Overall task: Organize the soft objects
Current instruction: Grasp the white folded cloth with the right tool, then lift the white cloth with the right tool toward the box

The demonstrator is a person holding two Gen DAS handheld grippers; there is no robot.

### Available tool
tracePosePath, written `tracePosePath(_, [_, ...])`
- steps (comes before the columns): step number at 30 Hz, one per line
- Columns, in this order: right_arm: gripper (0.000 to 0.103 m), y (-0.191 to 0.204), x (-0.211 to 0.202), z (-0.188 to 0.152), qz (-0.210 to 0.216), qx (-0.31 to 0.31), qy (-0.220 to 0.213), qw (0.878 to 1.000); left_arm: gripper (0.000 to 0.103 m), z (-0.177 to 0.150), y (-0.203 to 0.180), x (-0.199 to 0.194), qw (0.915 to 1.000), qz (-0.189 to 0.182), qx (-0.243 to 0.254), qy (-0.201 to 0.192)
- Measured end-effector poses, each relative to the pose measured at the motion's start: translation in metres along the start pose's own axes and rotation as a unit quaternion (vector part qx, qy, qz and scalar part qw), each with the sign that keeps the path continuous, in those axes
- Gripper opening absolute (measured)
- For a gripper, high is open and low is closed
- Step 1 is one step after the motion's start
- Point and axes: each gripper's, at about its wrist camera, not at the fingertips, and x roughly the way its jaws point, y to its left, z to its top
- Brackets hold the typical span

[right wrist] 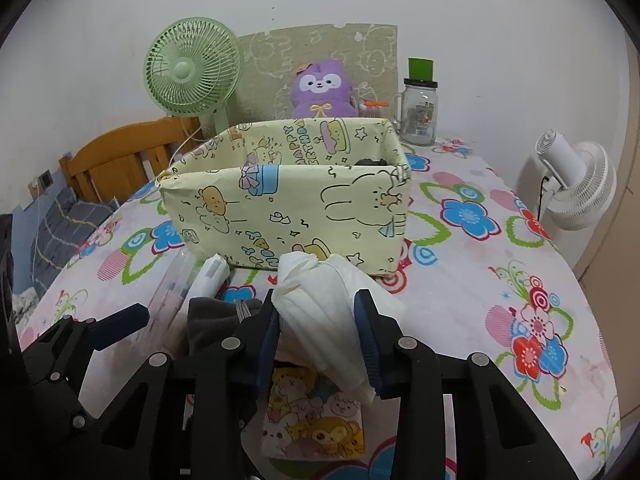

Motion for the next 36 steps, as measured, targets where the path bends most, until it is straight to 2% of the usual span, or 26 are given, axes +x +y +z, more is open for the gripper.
tracePosePath(7, [0.04, -0.009, -0.013, -0.002, -0.007, 0.015, -0.004, 1.0, 0.103, 0.0, -0.005, -0.005, 1.0, 0.007, -0.005, 0.002])
tracePosePath(19, [0.039, -0.027, -0.034, 0.002, -0.015, 0.023, -0.022, 0.999, 0.103, 0.008, -0.034, -0.018, 0.9997, -0.012, 0.015, -0.014])
tracePosePath(27, [0.039, -0.046, -0.027, 0.007, -0.004, 0.035, -0.012, 0.999, 0.101, 0.02, -0.058, -0.002, 0.9997, -0.013, 0.022, -0.004])
tracePosePath(36, [0.039, -0.07, -0.015, 0.004, -0.01, 0.051, -0.004, 0.999, 0.098, 0.026, -0.079, 0.022, 0.9991, -0.006, 0.041, 0.011])
